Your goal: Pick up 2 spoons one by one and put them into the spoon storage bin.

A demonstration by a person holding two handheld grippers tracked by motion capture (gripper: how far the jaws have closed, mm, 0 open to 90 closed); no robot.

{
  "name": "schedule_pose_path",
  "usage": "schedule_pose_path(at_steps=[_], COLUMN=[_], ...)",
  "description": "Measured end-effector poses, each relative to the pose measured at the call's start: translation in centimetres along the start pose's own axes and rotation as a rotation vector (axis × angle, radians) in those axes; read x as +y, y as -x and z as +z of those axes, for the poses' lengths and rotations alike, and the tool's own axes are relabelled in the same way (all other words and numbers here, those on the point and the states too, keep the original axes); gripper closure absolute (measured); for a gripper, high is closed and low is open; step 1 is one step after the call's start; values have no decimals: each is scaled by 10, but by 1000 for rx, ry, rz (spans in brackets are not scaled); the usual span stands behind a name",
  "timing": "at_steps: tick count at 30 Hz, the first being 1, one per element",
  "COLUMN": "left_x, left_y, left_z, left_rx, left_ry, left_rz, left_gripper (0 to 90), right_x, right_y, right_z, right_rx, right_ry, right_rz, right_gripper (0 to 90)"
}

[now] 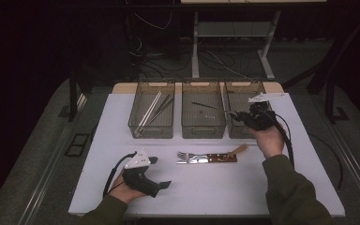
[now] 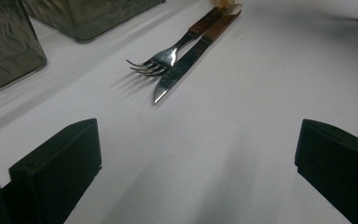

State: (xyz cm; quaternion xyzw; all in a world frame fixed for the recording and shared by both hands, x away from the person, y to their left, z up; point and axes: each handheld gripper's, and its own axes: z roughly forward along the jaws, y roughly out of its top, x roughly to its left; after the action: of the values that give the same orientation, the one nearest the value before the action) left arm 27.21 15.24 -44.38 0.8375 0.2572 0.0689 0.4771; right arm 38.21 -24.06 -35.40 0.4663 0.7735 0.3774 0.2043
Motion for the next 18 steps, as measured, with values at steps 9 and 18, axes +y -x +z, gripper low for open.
schedule_pose_path(at_steps=[9,18], left_x=[0,1], left_y=[1,2], left_z=[1,1], left_rx=[-8,-15], left_ry=[4,9], left_rz=[-1,0], left_gripper=[0,0], right_x=[19,30], right_y=[-6,-9], right_z=[35,56], right_rx=[-10,-39], right_ry=[-50,-90], right_rz=[29,35], right_gripper=[885,885])
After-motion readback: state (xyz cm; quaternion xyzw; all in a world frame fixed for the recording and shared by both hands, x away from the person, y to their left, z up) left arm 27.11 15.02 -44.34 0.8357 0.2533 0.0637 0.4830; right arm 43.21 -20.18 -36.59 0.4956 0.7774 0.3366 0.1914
